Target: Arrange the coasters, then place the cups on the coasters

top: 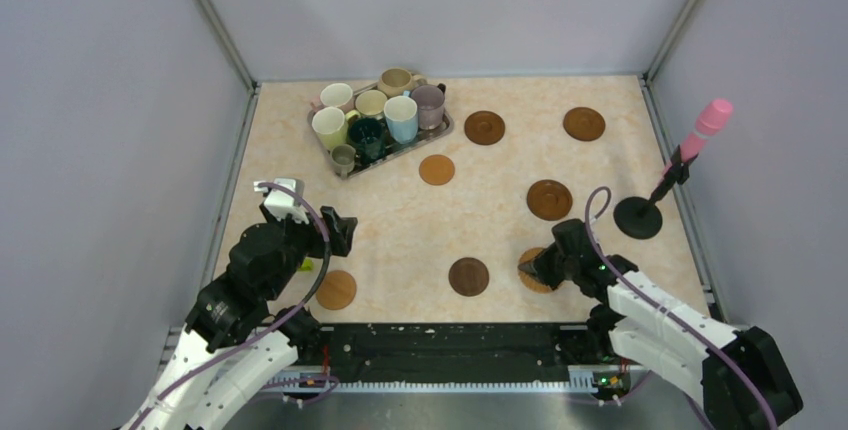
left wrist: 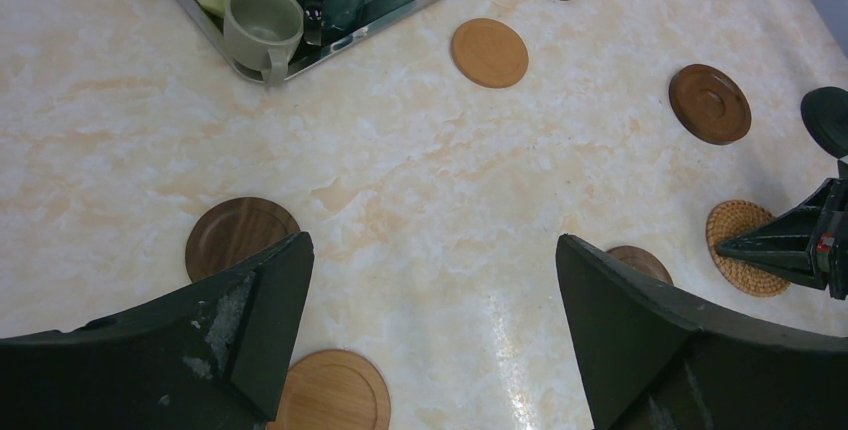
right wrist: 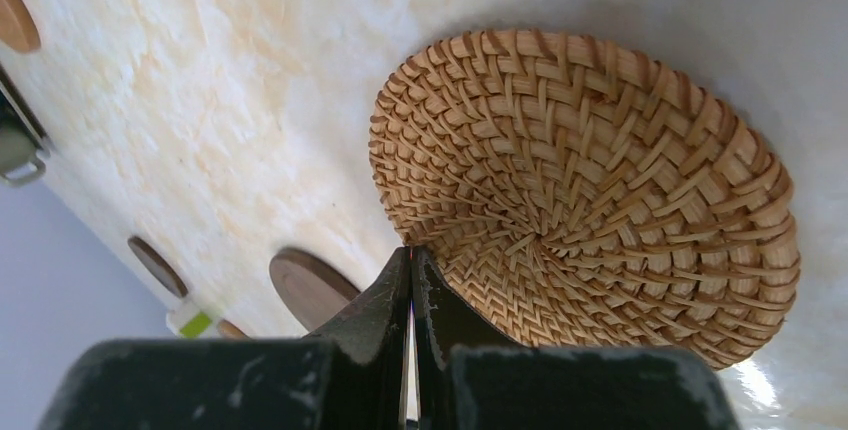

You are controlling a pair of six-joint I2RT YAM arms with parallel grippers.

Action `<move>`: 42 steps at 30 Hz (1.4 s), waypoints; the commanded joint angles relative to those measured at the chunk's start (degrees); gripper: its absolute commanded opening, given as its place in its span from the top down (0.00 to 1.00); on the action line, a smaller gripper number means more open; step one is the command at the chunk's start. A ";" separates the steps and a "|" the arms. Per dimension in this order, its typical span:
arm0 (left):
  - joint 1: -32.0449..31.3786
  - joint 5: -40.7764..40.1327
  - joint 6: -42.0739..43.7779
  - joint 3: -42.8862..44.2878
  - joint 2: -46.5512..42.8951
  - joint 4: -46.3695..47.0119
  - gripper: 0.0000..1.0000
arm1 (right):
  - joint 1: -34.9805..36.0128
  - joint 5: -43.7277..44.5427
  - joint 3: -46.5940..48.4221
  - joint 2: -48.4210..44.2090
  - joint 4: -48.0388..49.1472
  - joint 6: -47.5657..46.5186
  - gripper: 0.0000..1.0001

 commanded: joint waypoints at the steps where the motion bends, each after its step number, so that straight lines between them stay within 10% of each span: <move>1: 0.25 0.05 -0.55 -0.52 -0.57 1.11 0.04 | 3.77 -0.50 0.84 2.72 0.97 -0.64 1.00; 27: 0.21 -1.48 -0.64 -0.66 -0.62 1.06 0.05 | 18.81 0.57 22.35 15.68 4.02 -31.20 0.90; 42: 0.23 -3.38 -1.26 -0.31 0.52 0.31 0.07 | 24.91 -1.85 22.03 27.95 13.12 -31.29 0.86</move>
